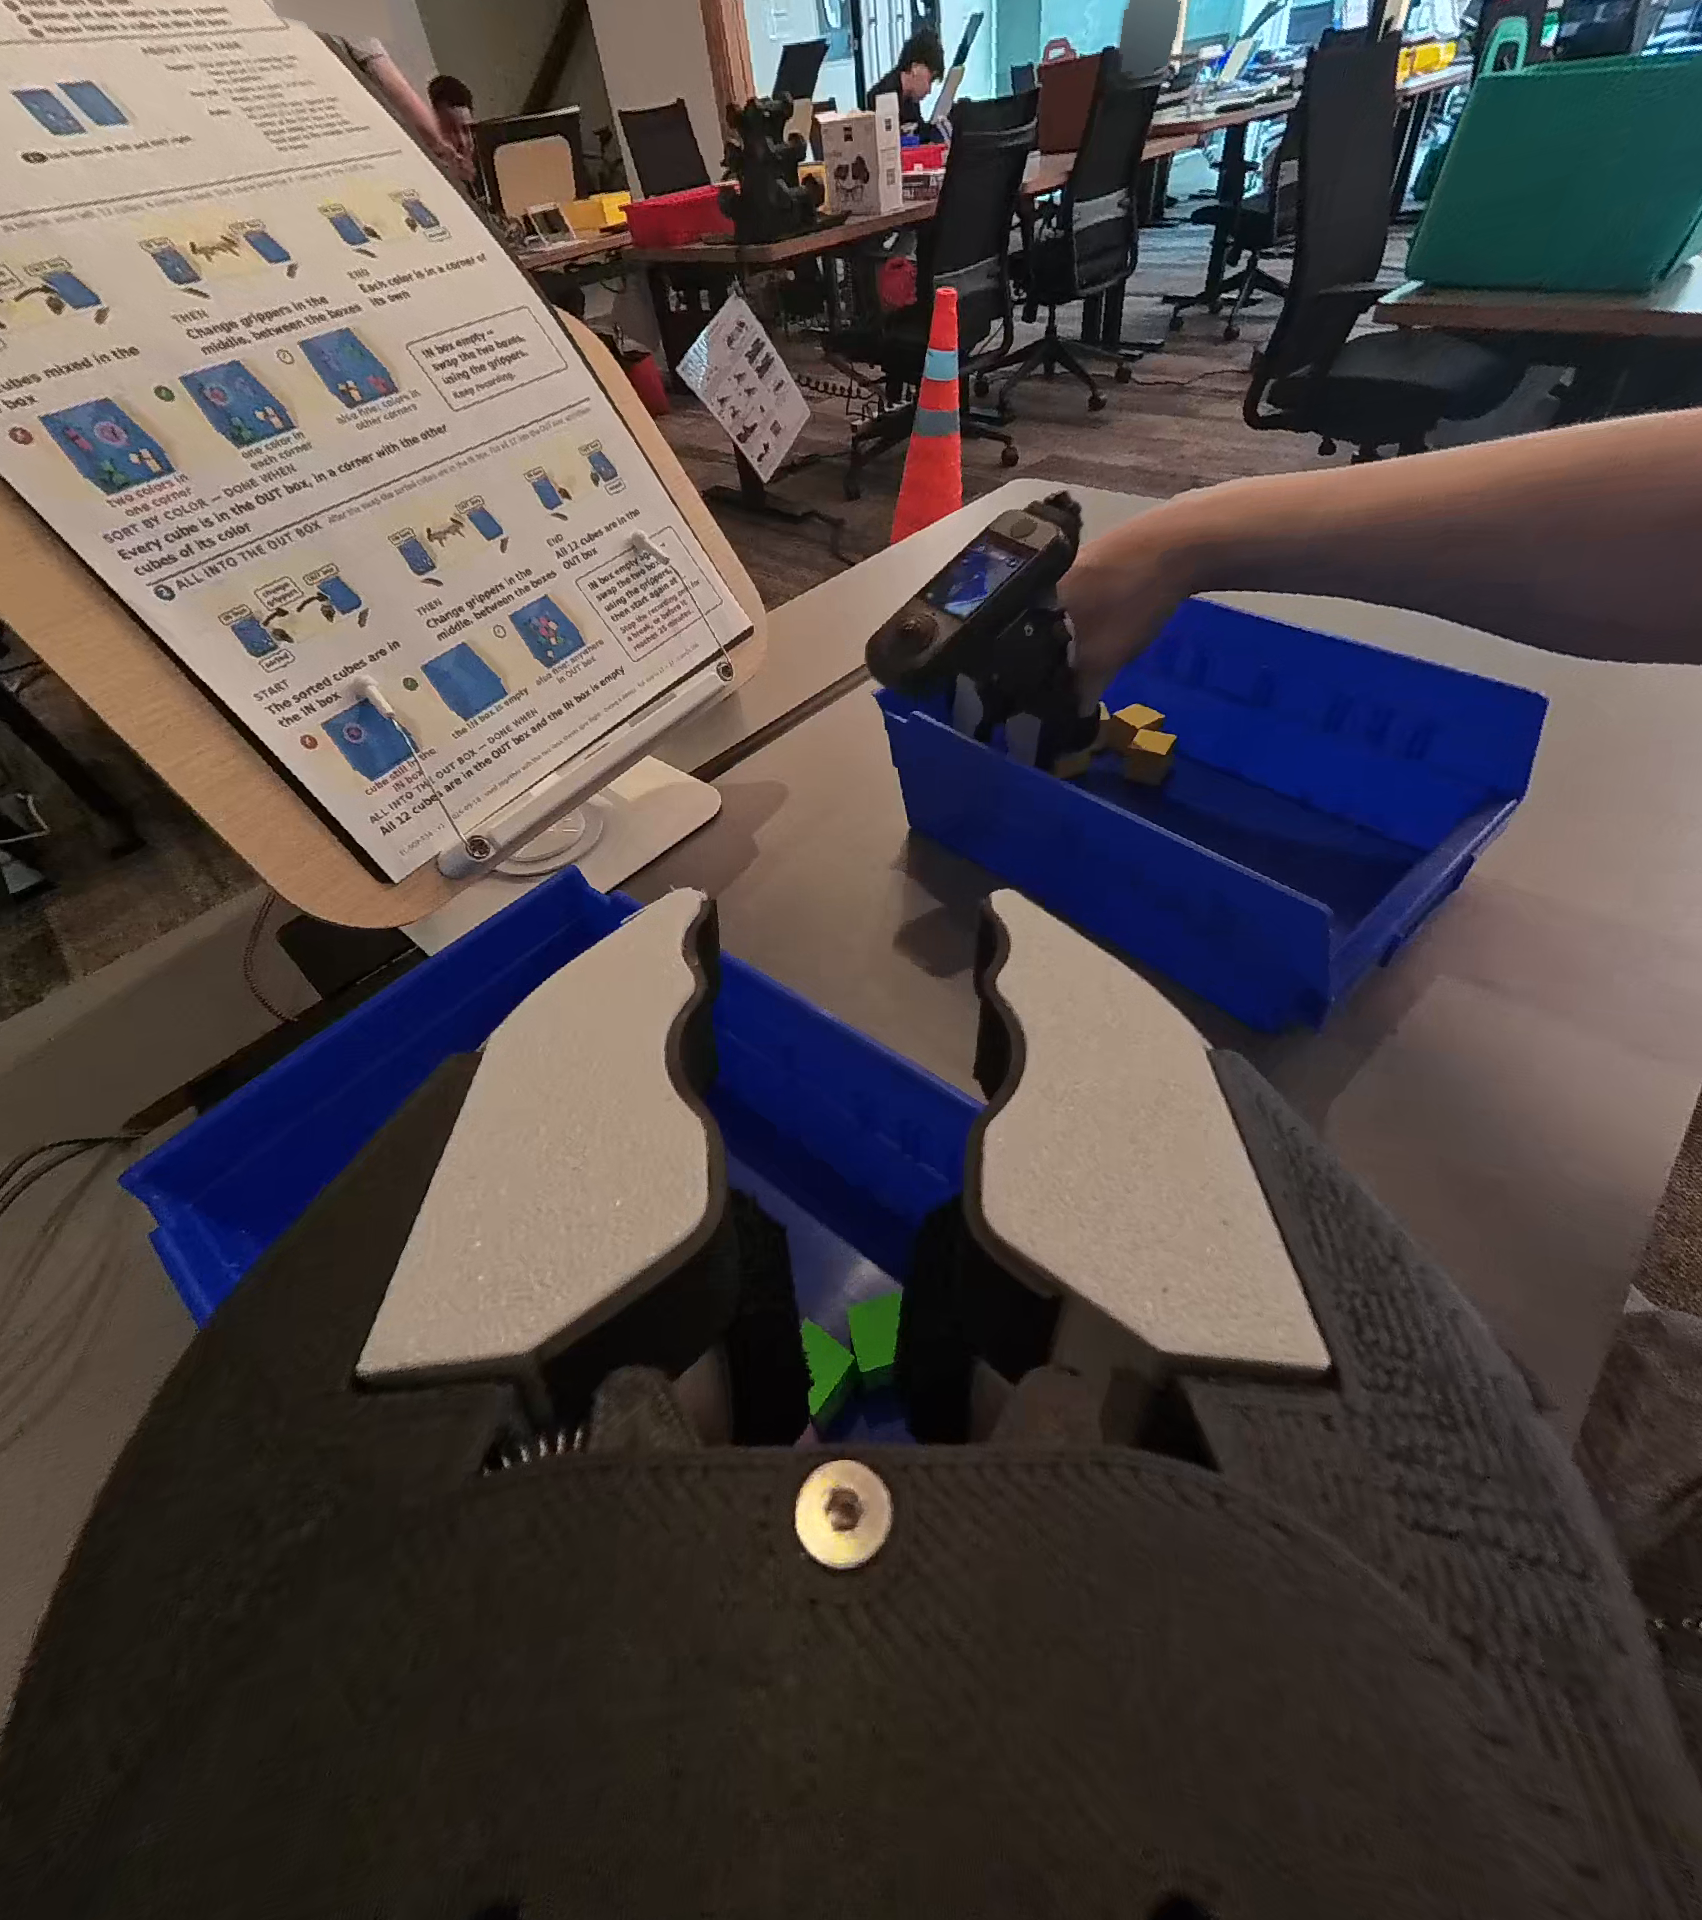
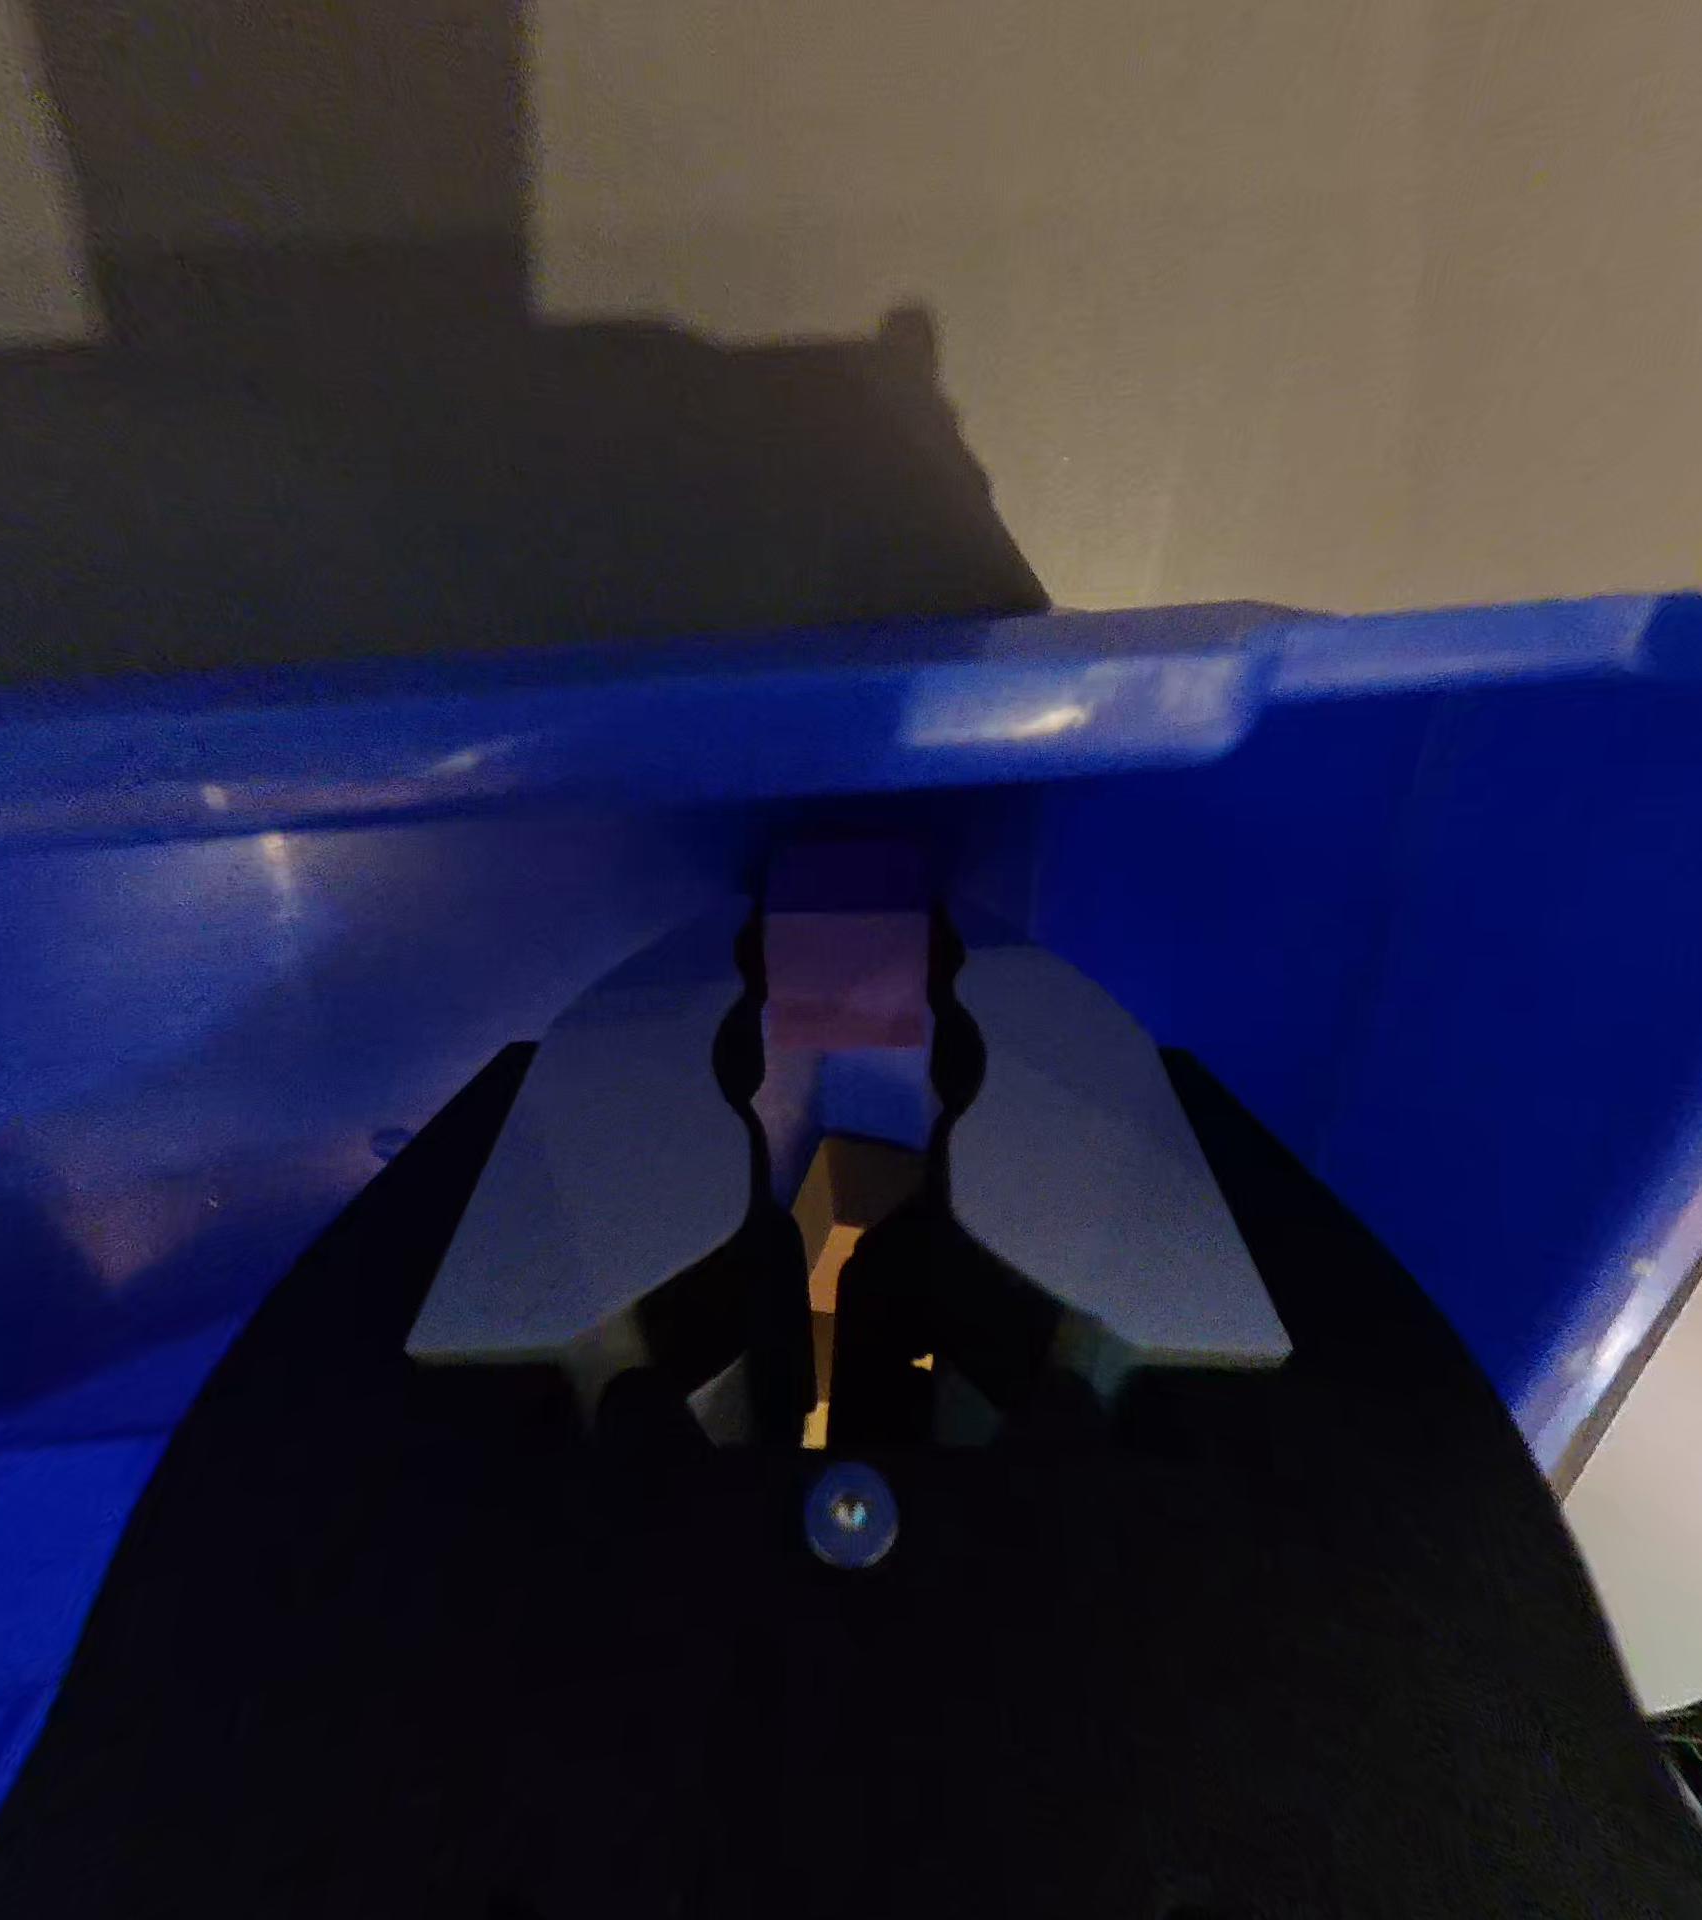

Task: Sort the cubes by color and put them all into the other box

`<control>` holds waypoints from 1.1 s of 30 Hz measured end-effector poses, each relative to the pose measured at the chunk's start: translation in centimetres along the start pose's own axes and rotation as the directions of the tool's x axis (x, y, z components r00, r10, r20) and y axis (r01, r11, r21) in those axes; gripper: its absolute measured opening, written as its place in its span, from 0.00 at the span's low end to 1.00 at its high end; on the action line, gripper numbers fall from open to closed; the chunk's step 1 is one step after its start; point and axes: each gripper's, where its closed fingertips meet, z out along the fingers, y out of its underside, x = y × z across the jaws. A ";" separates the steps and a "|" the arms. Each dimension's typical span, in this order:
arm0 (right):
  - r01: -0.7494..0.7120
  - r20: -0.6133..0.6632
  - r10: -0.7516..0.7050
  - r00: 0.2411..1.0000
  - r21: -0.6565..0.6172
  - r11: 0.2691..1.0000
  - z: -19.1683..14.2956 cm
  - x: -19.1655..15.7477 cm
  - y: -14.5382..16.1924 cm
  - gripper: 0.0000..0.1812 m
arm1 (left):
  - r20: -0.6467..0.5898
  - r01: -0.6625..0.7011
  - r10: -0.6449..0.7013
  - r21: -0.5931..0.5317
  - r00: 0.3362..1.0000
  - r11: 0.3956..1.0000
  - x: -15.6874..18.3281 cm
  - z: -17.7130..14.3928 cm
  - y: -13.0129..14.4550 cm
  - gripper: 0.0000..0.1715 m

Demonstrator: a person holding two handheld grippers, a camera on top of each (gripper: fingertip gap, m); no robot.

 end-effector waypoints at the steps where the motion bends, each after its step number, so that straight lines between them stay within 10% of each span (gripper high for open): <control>1: -0.002 0.004 0.002 1.000 0.005 1.000 0.0 0.0 -0.1 0.16 | -0.001 0.002 -0.002 0.001 1.000 1.000 0.0 -0.1 0.0 0.28; 9: -0.060 0.016 0.059 0.998 0.064 0.996 -1.0 -0.3 -0.6 0.25 | 0.004 0.012 -0.011 -0.011 1.000 1.000 -0.6 -0.4 0.2 0.28; 14: -0.063 -0.065 0.074 0.995 0.160 0.985 -5.3 -1.4 -0.4 0.24 | 0.085 0.024 0.001 -0.292 0.996 0.956 -3.7 0.5 4.9 0.28; 20: 0.039 -0.294 0.098 0.951 0.425 0.904 -12.9 -5.0 -2.6 0.21 | 0.167 0.132 -0.021 -0.687 0.986 0.714 -7.9 1.9 13.0 0.28; 25: 0.138 -0.343 0.057 0.938 0.518 0.844 -13.9 -9.9 -4.0 0.20 | -0.024 -0.138 0.263 -0.894 0.965 0.426 -11.5 2.8 17.9 0.22; 33: 0.127 -0.308 0.074 0.949 0.584 0.802 -13.6 -12.7 -3.2 0.21 | -0.440 -0.491 0.269 -0.856 0.857 0.163 -11.6 3.4 21.6 0.24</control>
